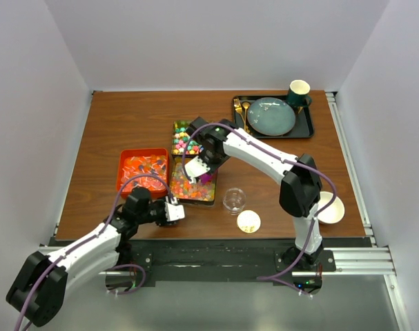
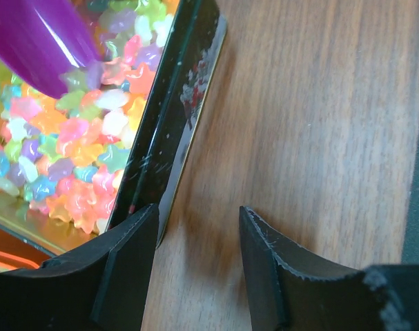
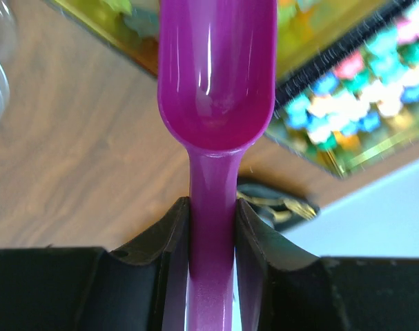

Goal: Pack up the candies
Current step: Scoop the fake candies from the storage box.

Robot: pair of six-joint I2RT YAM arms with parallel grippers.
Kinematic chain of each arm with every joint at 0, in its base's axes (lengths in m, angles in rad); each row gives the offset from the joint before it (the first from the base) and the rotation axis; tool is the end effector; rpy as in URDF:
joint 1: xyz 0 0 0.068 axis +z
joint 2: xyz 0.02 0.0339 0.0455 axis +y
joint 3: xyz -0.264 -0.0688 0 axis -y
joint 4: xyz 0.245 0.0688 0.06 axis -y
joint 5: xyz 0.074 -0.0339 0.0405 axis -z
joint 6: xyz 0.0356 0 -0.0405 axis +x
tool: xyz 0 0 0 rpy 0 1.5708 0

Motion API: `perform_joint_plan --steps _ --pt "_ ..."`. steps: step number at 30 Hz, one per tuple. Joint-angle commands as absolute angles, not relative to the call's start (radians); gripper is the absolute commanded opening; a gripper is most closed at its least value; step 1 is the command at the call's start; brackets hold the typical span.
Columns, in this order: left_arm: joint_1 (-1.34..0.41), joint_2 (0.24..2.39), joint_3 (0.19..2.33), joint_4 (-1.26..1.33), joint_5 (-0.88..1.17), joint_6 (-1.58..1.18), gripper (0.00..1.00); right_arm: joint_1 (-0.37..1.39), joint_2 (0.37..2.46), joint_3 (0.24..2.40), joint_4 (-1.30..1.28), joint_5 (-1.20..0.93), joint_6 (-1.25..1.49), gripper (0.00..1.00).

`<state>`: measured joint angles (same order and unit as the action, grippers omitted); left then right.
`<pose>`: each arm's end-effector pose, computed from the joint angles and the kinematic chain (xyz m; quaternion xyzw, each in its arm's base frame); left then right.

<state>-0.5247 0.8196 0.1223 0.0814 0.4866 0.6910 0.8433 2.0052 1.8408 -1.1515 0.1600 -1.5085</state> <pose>0.1234 -0.0907 0.1342 0.5832 0.6444 -0.1762 0.4622 0.2770 0.3025 0.2665 -0.9087 0.3897 -0.1163 0.0939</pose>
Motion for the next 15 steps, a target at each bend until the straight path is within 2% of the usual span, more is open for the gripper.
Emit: perform_joint_plan --steps 1,15 --pt "-0.518 0.830 0.129 0.156 0.474 0.669 0.54 0.816 2.029 1.809 -1.161 0.080 -1.534 0.00" --pt "-0.518 0.827 0.127 0.176 0.472 0.644 0.54 0.887 2.098 1.876 -1.180 0.228 -1.390 0.00"
